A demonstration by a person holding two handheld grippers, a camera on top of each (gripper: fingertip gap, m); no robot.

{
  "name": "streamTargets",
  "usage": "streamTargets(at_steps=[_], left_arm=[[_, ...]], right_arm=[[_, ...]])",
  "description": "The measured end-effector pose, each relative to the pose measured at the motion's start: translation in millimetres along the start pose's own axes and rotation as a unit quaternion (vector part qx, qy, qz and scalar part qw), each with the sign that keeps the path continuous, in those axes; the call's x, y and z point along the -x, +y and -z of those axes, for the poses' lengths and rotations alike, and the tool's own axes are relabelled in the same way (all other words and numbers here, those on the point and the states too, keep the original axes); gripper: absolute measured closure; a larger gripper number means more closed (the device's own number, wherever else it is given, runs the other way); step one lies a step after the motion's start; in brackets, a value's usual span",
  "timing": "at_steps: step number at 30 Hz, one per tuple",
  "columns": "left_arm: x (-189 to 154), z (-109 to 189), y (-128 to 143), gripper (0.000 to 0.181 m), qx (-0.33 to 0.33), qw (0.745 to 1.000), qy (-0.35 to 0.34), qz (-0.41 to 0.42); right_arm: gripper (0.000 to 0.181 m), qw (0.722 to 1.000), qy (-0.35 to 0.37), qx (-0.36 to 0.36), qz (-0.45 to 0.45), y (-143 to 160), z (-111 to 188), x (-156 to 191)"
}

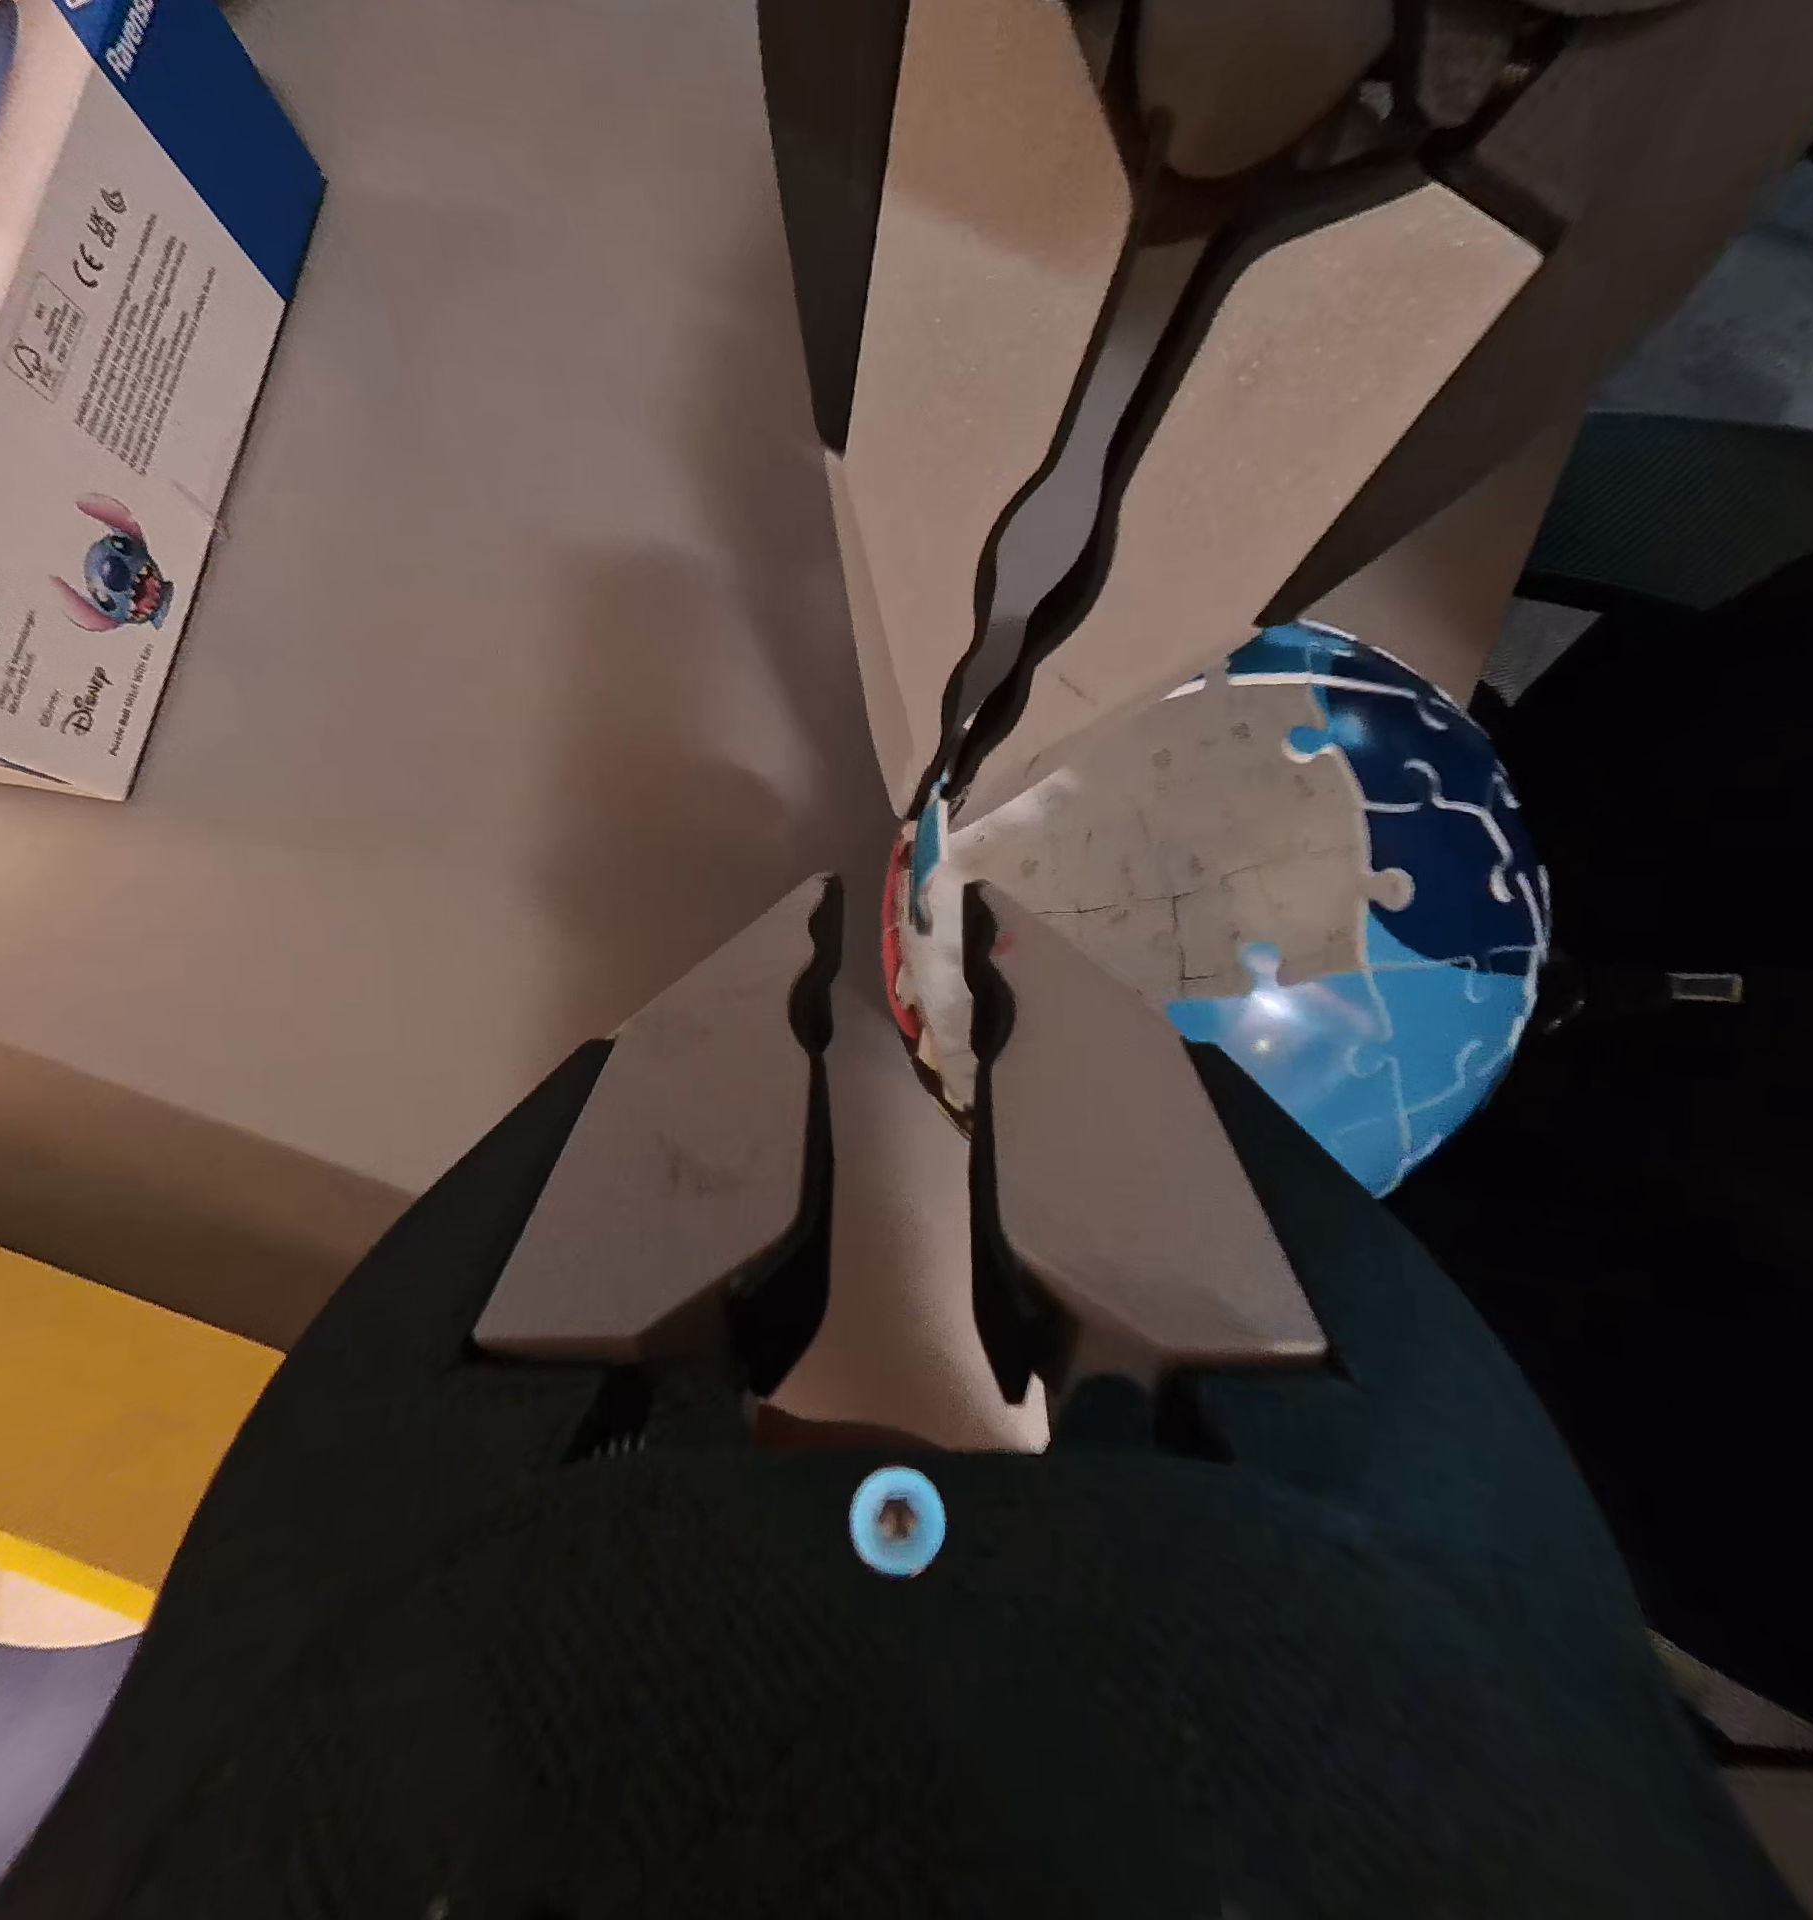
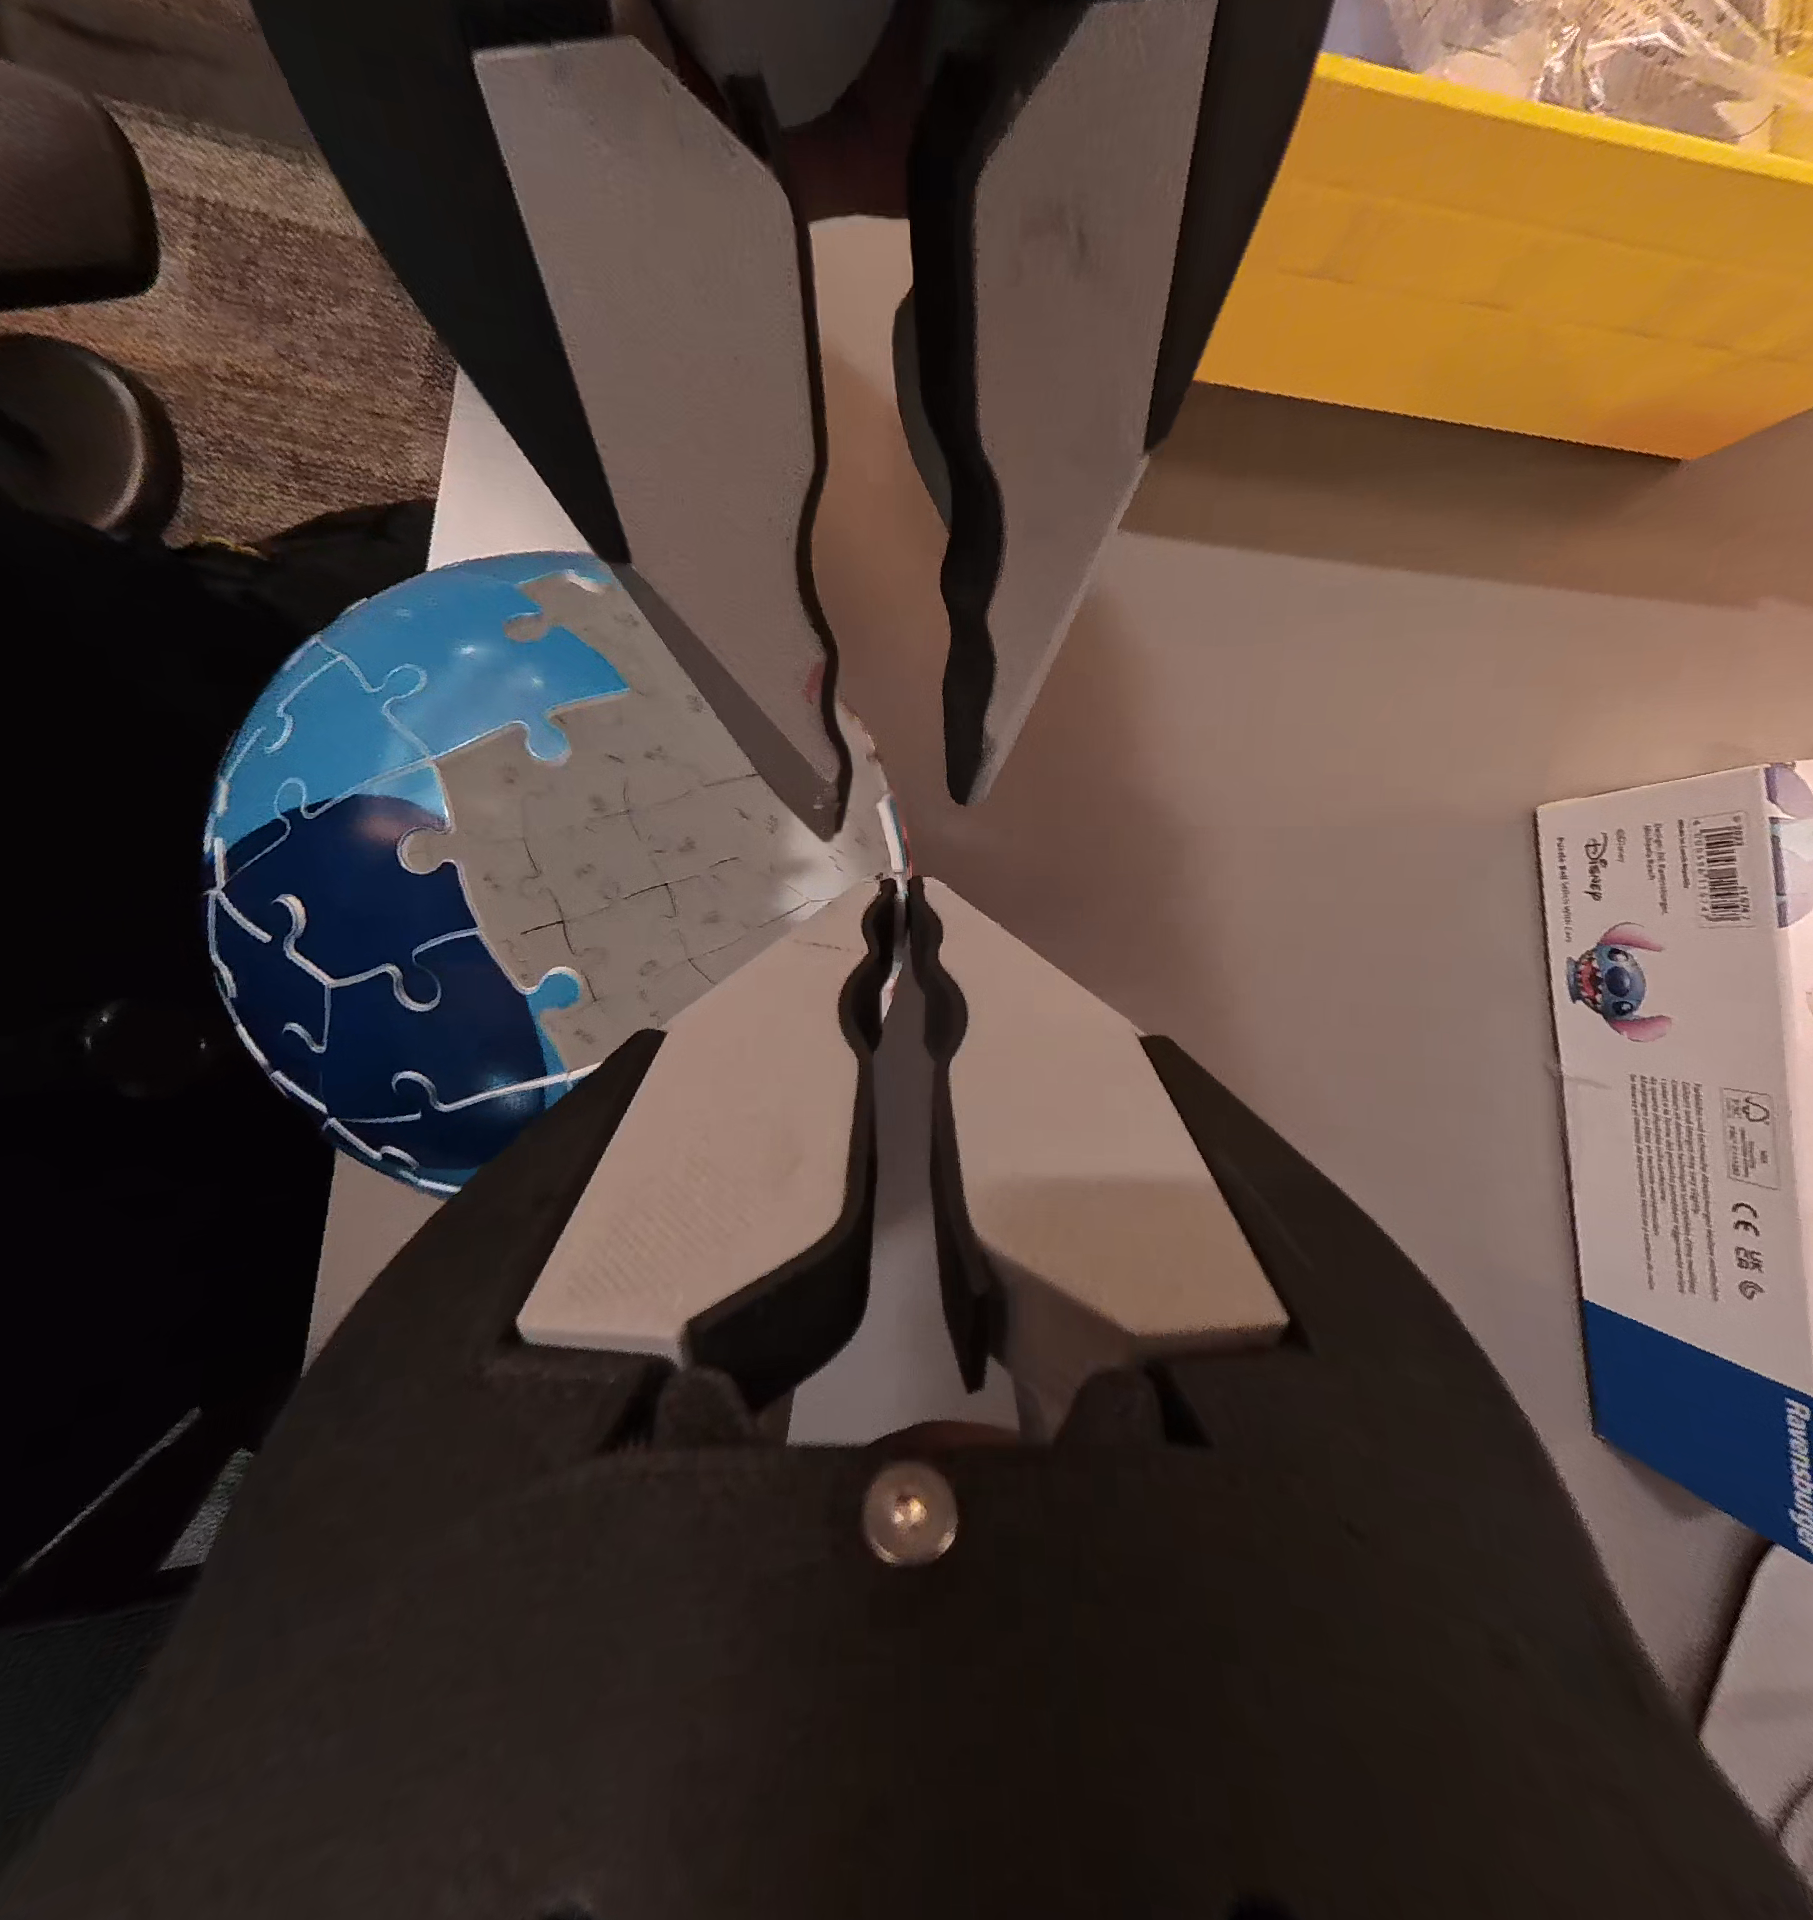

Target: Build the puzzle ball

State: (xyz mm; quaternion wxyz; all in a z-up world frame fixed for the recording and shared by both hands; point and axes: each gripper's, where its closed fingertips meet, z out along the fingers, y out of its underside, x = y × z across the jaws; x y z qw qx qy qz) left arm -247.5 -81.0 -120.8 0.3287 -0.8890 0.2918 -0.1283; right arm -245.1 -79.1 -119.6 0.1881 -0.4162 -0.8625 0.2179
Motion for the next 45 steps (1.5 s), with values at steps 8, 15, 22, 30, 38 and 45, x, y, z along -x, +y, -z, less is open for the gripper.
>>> streamTargets(at_steps=[8, 15, 22, 30, 38, 45], left_arm=[[-1.3, -3.7, -2.3, 0.174, 0.008, 1.000, -0.014, -0.023], [-1.4, -4.1, -2.3, 0.180, 0.009, 0.999, -0.019, -0.033], [-0.2, -5.0, -3.2, 0.175, 0.012, 0.999, -0.020, -0.037], [-0.4, -10.5, -2.6, 0.178, 0.020, 0.998, -0.020, -0.056], [-1.4, -9.7, -3.5, 0.177, 0.014, 0.998, -0.013, -0.056], [-1.8, -7.8, -4.6, 0.177, 0.008, 0.999, -0.002, -0.049]], right_arm=[[0.181, 1.000, 0.004, -0.004, 0.002, 0.0, -0.3, -0.6], [0.181, 1.000, 0.008, -0.006, 0.006, 0.3, -0.2, -1.3], [0.181, 1.000, 0.012, -0.008, 0.016, 1.0, 0.2, -1.7], [0.181, 1.000, 0.011, -0.013, 0.017, 0.9, 0.3, -1.6], [0.181, 1.000, 0.008, -0.015, 0.019, 1.4, 0.8, -1.6], [0.181, 1.000, 0.010, -0.013, 0.022, 1.8, 1.0, -2.0]])
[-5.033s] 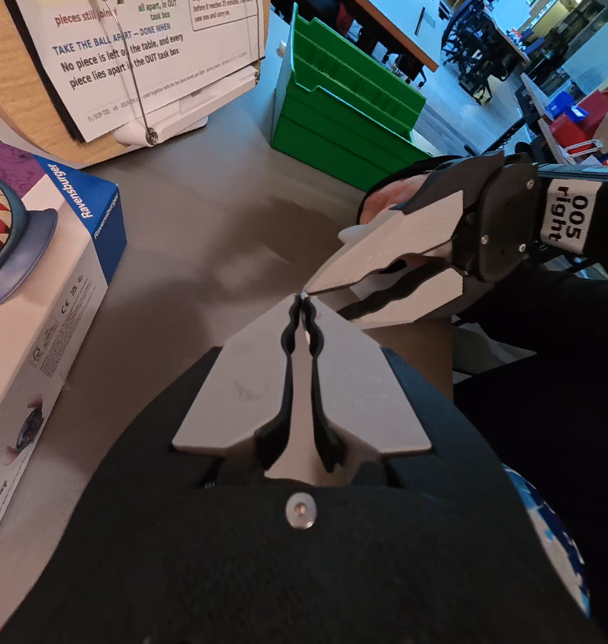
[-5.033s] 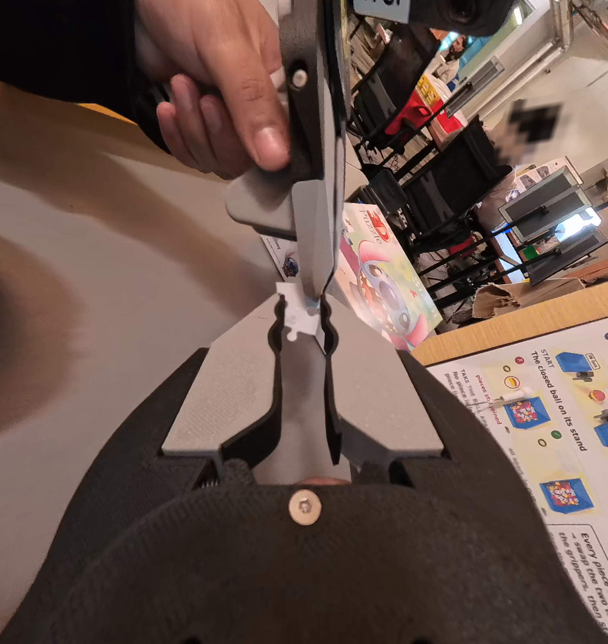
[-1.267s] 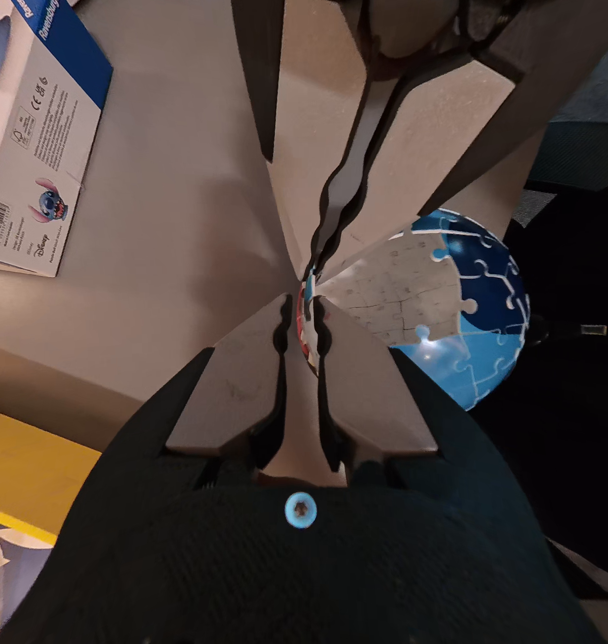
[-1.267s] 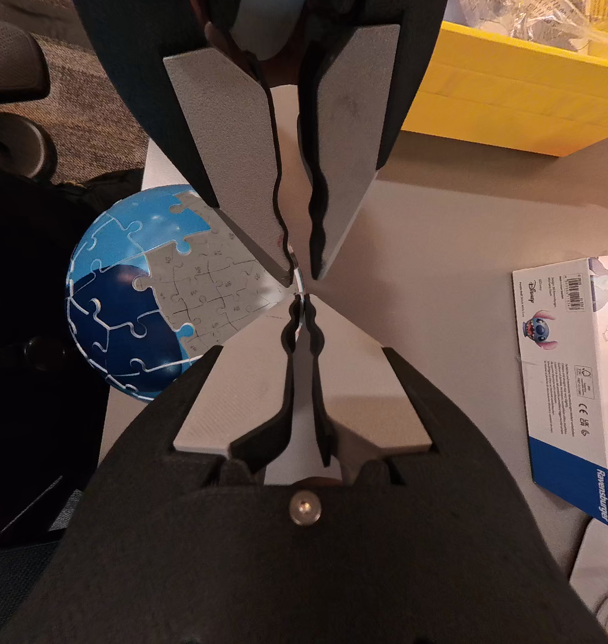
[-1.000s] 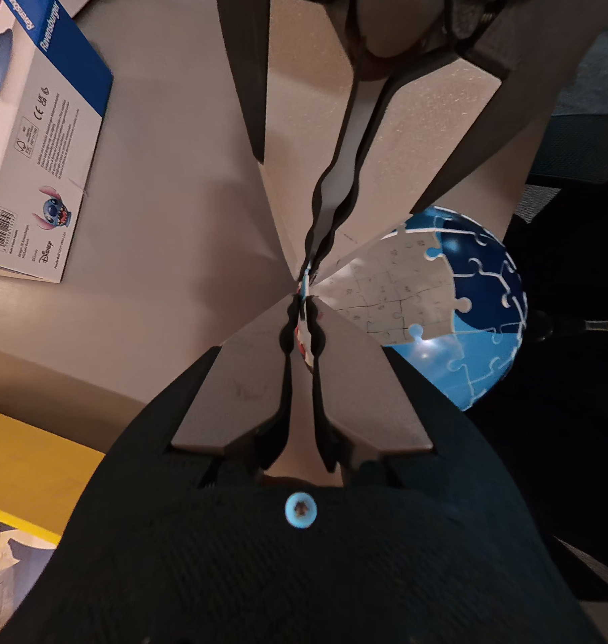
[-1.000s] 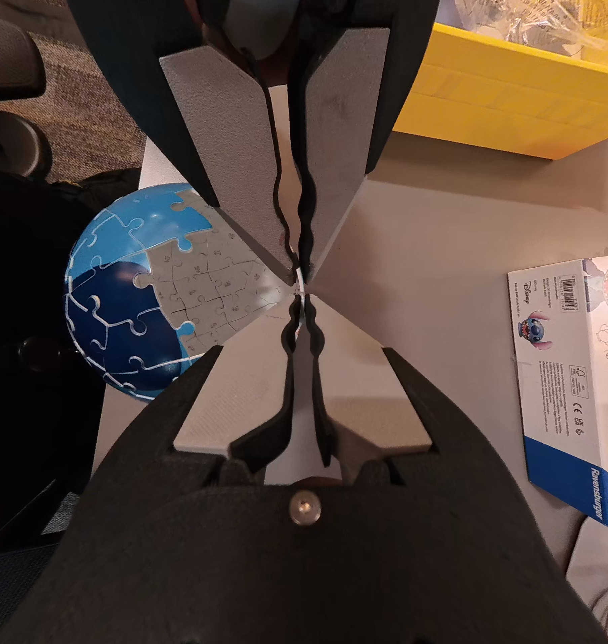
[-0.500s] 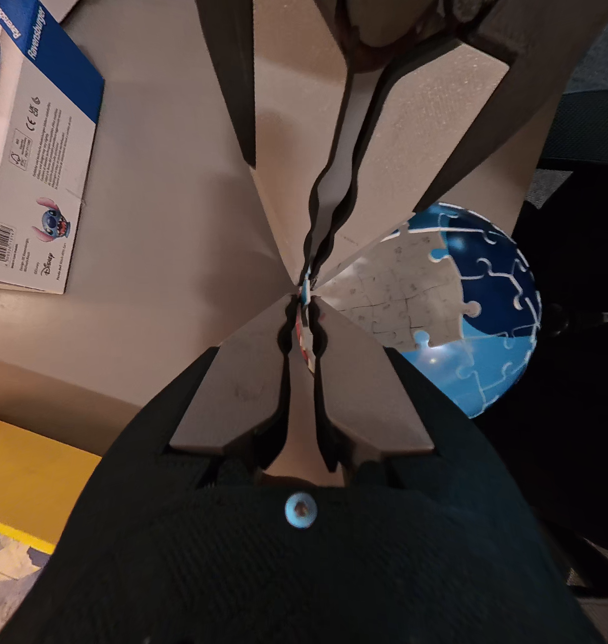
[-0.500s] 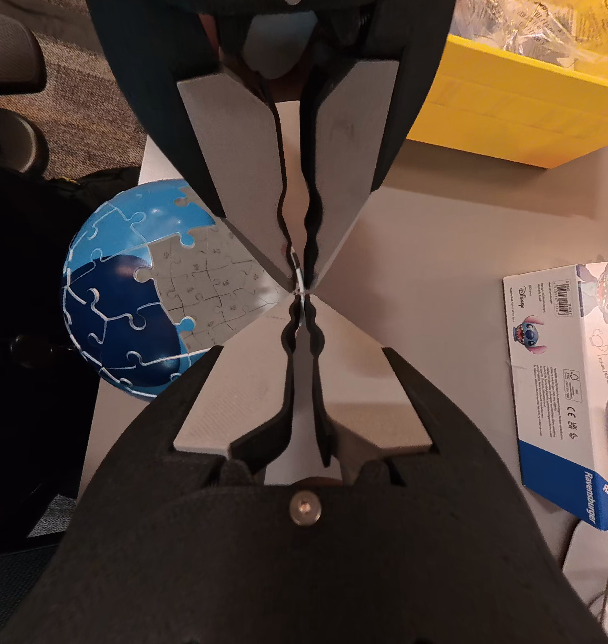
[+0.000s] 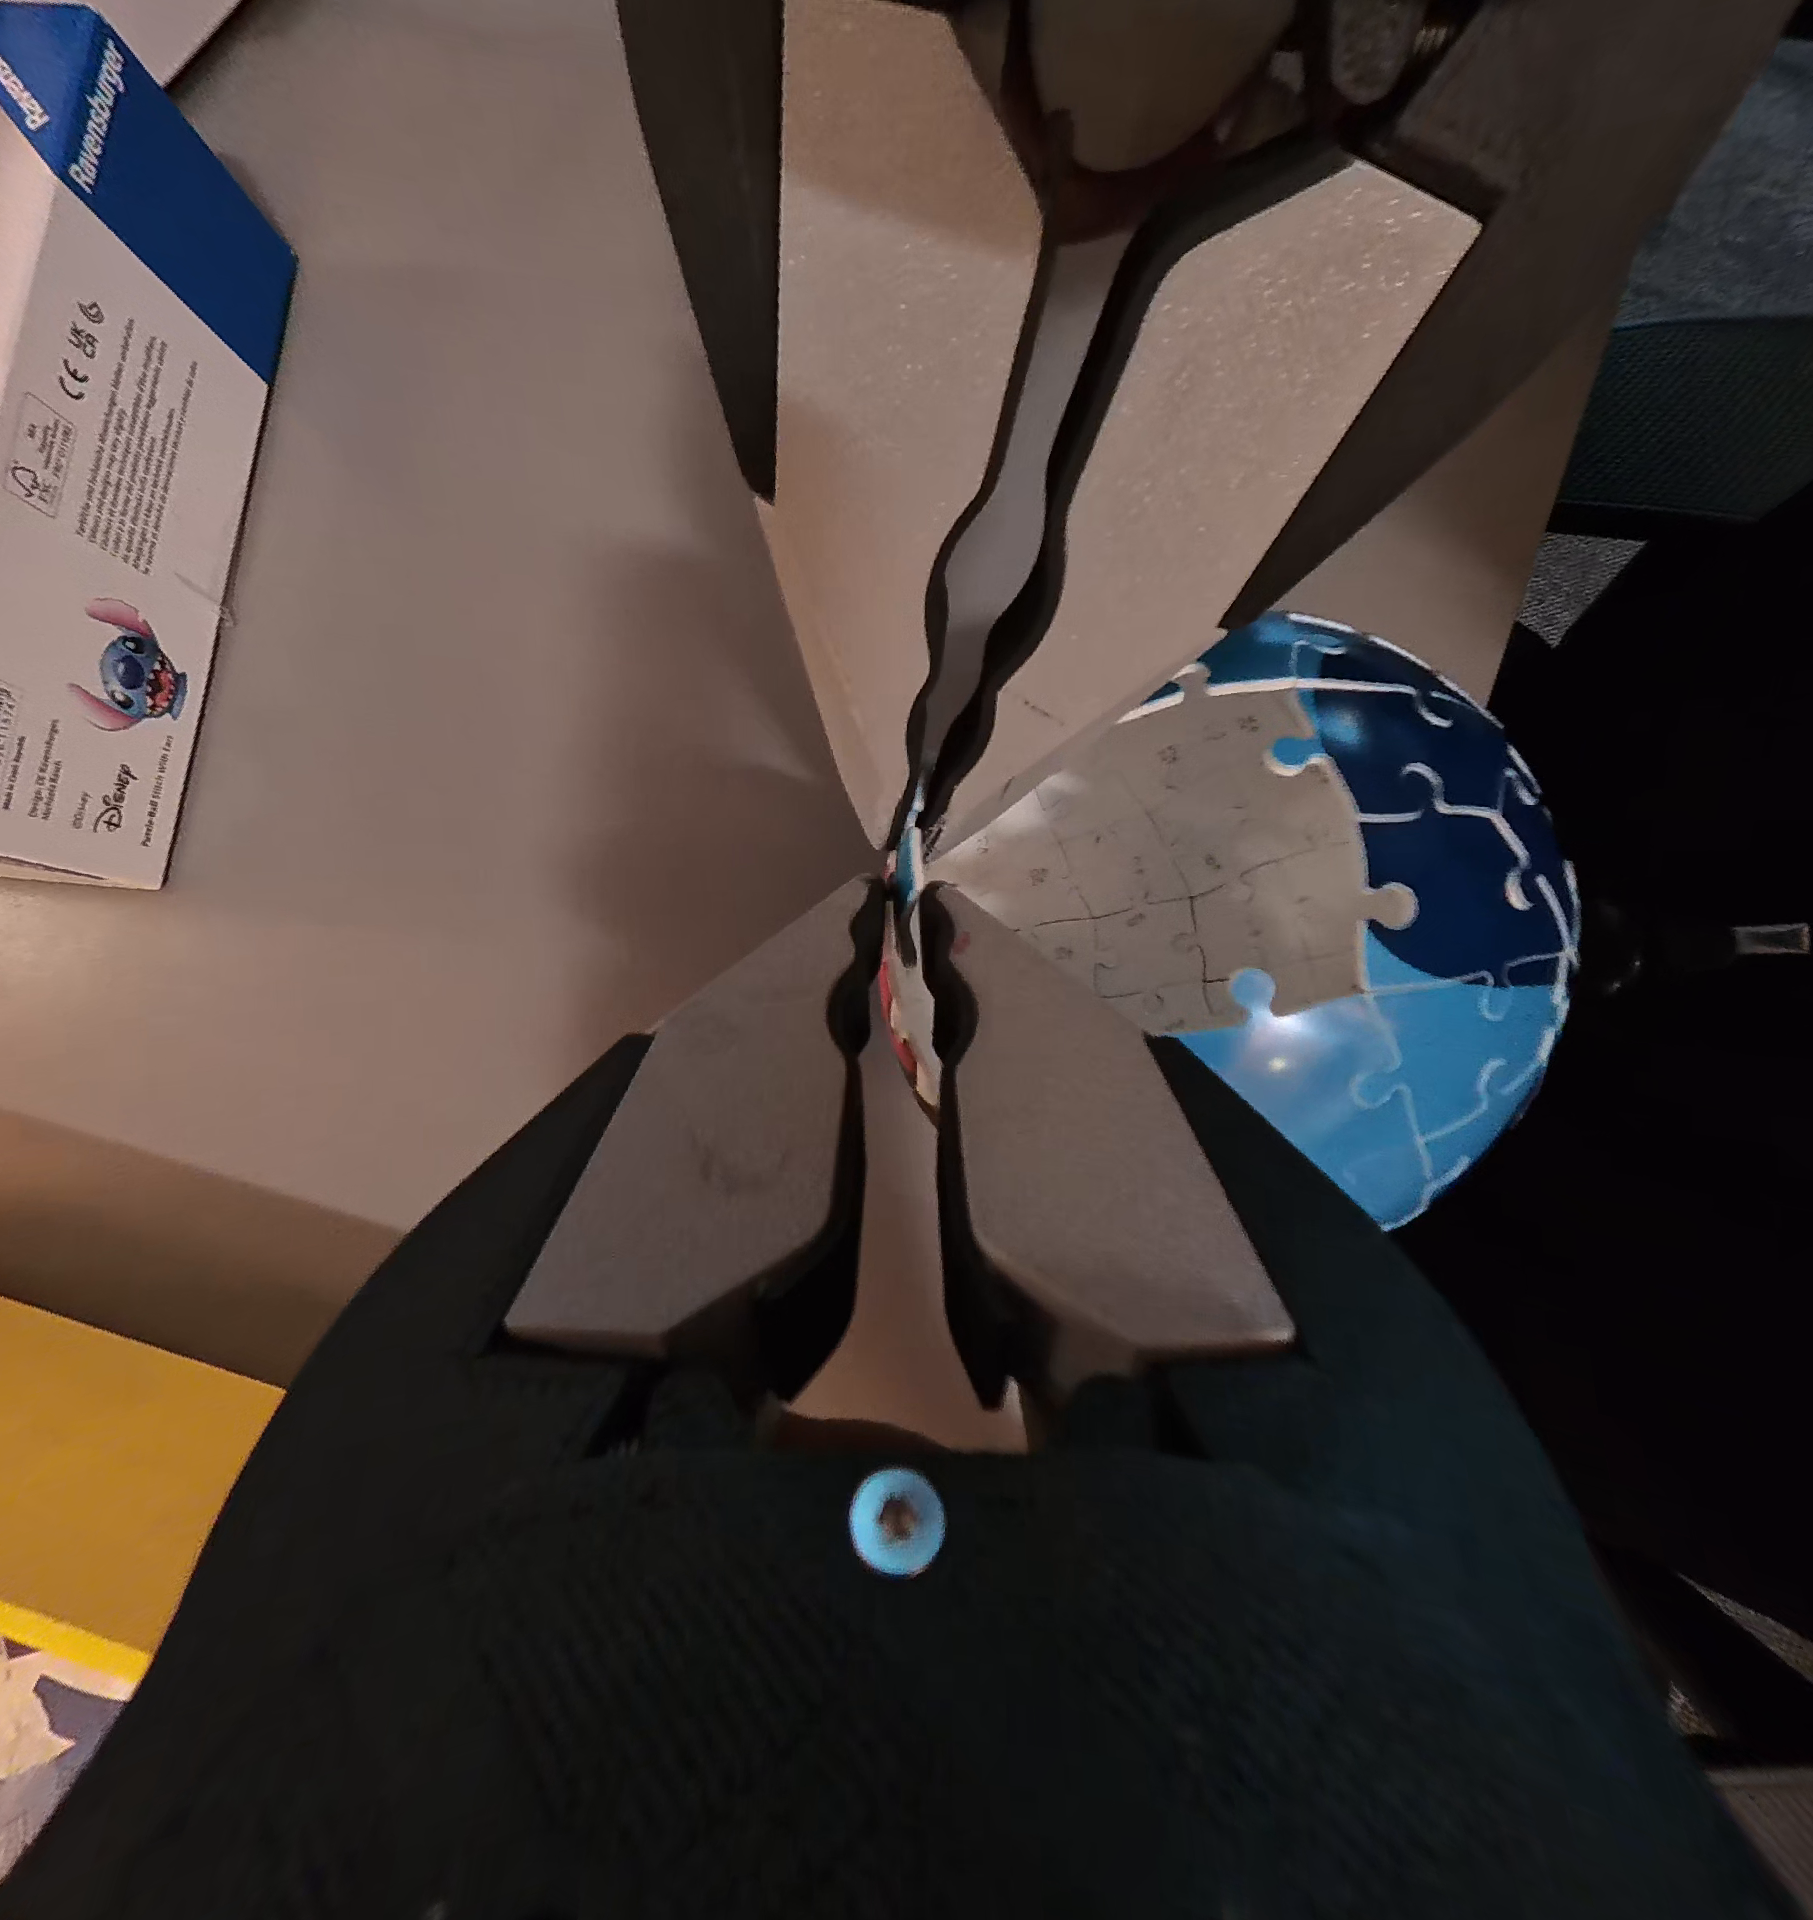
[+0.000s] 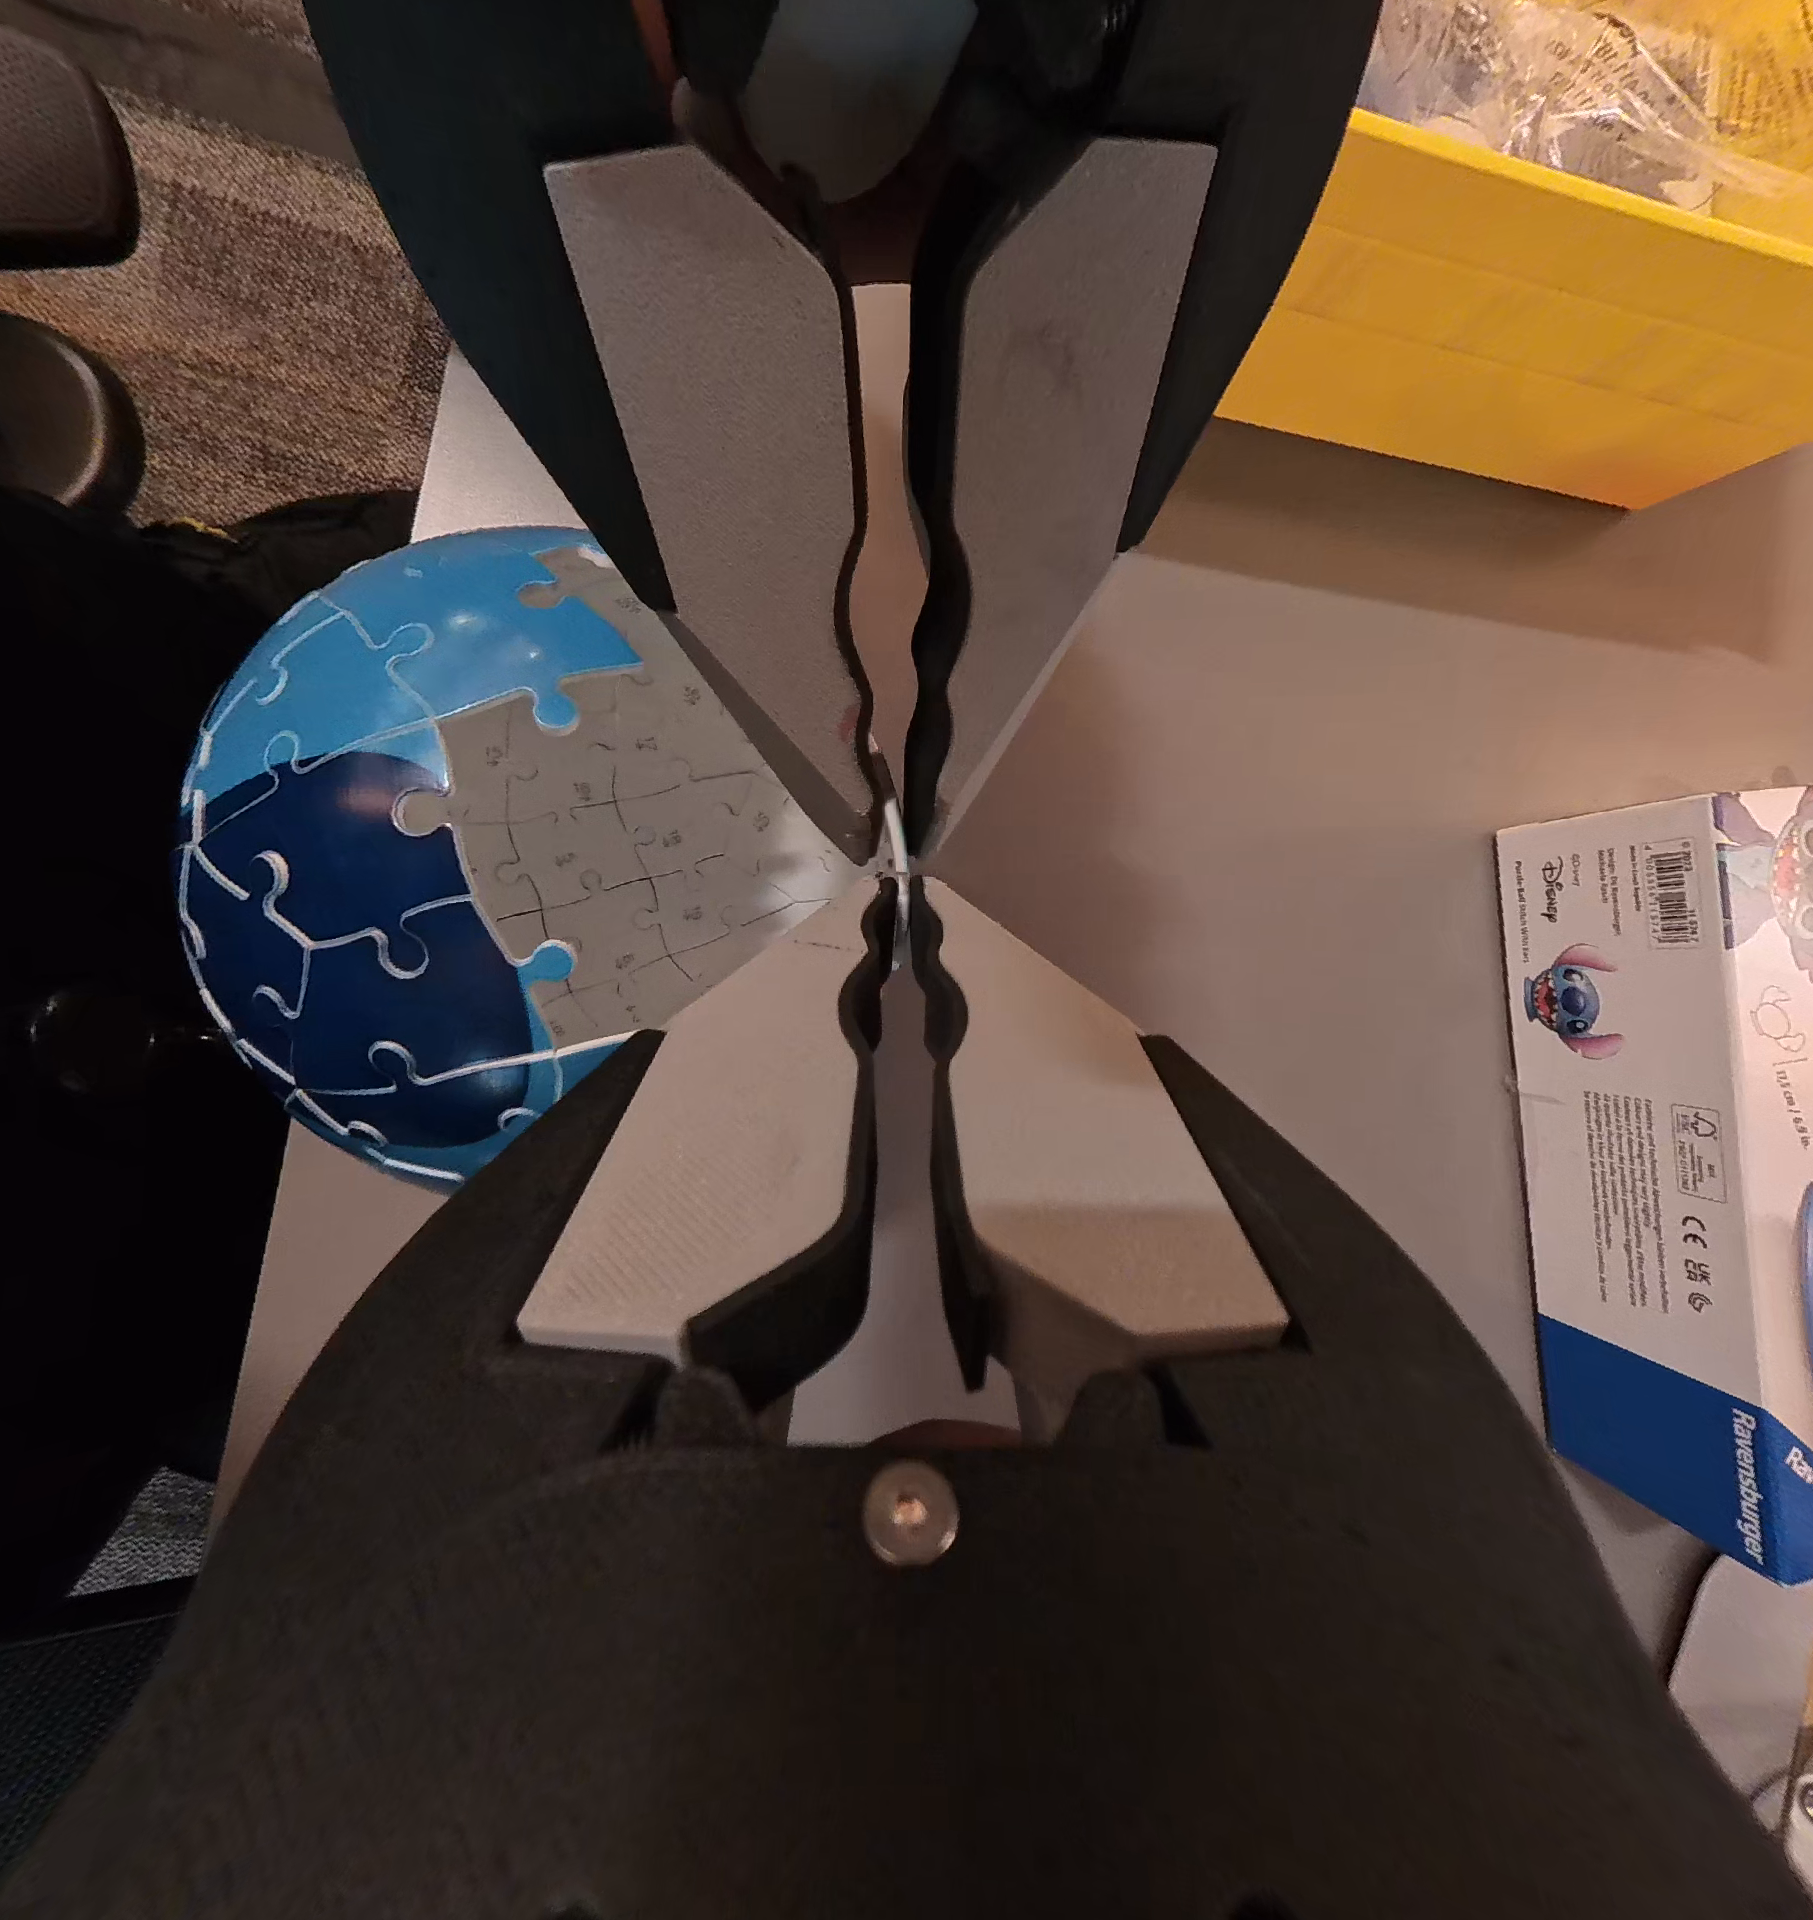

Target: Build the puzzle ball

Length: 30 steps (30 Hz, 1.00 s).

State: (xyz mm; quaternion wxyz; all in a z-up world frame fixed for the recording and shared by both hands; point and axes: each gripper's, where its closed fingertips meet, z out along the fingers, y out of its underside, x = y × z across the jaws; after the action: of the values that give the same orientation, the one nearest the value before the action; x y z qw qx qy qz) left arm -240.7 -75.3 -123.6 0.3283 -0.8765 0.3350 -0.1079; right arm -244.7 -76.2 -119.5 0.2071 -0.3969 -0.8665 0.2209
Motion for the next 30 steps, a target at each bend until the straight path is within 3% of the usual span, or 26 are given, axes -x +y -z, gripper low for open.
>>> streamTargets(at_steps=[15, 18, 20, 30], left_arm=[[0.8, 0.3, 0.2, 0.181, 0.004, 0.999, -0.022, -0.028], [-1.2, 0.4, 0.0, 0.181, 0.005, 0.999, -0.020, -0.032], [-1.0, 0.9, -0.4, 0.181, 0.003, 0.999, -0.019, -0.030], [0.1, 2.8, 0.6, 0.181, -0.007, 1.000, -0.009, -0.027]], right_arm=[[0.181, 1.000, -0.004, -0.006, 0.005, 1.4, -2.0, 1.2], [0.170, 1.000, -0.009, -0.006, 0.007, 3.2, -5.8, -0.1], [0.179, 0.999, -0.026, -0.015, 0.014, 1.5, -6.7, 3.9], [0.179, 0.996, -0.032, -0.055, 0.058, -1.5, -8.3, 3.0]])
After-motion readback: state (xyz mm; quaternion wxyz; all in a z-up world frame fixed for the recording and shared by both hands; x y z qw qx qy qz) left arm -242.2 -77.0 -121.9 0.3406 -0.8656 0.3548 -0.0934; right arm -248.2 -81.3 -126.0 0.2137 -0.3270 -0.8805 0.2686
